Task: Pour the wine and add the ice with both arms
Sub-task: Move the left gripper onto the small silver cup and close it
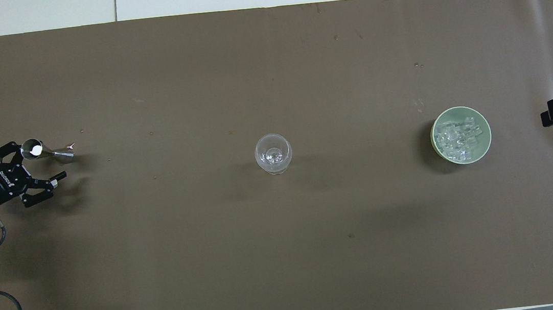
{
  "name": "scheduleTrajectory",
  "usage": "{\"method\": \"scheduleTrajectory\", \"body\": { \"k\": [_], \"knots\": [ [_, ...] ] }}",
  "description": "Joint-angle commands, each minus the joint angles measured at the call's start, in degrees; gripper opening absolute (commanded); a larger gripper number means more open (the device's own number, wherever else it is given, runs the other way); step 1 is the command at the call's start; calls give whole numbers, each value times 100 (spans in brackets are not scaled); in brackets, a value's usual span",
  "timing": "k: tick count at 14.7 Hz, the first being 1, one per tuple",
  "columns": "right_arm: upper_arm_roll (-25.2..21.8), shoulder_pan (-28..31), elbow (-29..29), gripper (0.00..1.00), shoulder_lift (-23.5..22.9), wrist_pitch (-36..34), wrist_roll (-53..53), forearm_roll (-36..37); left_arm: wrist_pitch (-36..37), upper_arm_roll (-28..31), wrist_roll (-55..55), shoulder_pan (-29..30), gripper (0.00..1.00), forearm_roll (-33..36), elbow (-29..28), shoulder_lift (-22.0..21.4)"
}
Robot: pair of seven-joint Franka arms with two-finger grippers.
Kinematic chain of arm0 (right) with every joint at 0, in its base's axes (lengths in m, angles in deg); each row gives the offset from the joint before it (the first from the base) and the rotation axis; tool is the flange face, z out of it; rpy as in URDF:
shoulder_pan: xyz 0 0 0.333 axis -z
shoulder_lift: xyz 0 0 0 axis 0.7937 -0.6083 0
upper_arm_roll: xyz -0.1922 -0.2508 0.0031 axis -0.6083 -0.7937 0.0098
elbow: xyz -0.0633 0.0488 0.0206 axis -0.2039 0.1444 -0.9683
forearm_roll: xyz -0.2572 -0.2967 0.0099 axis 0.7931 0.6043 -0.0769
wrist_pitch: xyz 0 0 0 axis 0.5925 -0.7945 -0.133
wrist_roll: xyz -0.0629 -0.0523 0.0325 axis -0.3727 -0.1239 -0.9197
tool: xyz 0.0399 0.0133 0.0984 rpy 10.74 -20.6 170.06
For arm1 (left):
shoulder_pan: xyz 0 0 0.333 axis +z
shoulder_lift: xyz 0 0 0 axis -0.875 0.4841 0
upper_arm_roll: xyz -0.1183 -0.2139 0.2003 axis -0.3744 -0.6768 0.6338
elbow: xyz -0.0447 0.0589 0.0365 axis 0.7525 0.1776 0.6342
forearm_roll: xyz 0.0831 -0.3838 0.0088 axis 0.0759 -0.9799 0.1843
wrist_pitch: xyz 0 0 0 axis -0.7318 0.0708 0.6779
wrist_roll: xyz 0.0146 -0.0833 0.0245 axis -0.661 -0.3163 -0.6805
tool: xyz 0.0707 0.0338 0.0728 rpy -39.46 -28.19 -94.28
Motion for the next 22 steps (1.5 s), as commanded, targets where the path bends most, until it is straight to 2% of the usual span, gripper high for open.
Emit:
{"method": "scheduleTrajectory", "body": {
  "k": [1, 2, 4, 5, 7, 8, 10, 14, 18, 22],
  "knots": [
    [40, 86, 70, 100, 84, -32, 130, -47, -280, 19, -132, -124, 100, -173, -206, -156],
    [40, 86, 70, 100, 84, -32, 130, -47, -333, 19, -141, -176, 90, -182, -189, -139],
    [40, 86, 70, 100, 84, -32, 130, -47, -421, 19, -141, -238, 81, -190, -180, -130],
    [40, 86, 70, 100, 84, -32, 130, -47, -421, 19, -132, -238, 65, -243, -180, -130],
    [40, 86, 70, 100, 84, -41, 130, -47, -395, 19, -132, -195, 19, -269, -180, -147],
    [40, 86, 70, 100, 84, -32, 130, -47, -386, 19, -132, -168, 0, -278, -180, -156],
    [40, 86, 70, 100, 84, -32, 130, -47, -342, 28, -106, -90, 0, -506, -224, -182],
    [40, 86, 70, 100, 84, -32, 130, -47, -123, 28, -115, -36, 0, -524, -233, -218],
    [40, 86, 70, 100, 84, -32, 130, -47, -8, 54, -80, -220, 0, -524, -539, -893],
    [40, 86, 70, 100, 84, -32, 130, -47, -157, 63, 665, -869, 0, -516, -769, -1658]
  ]
}}
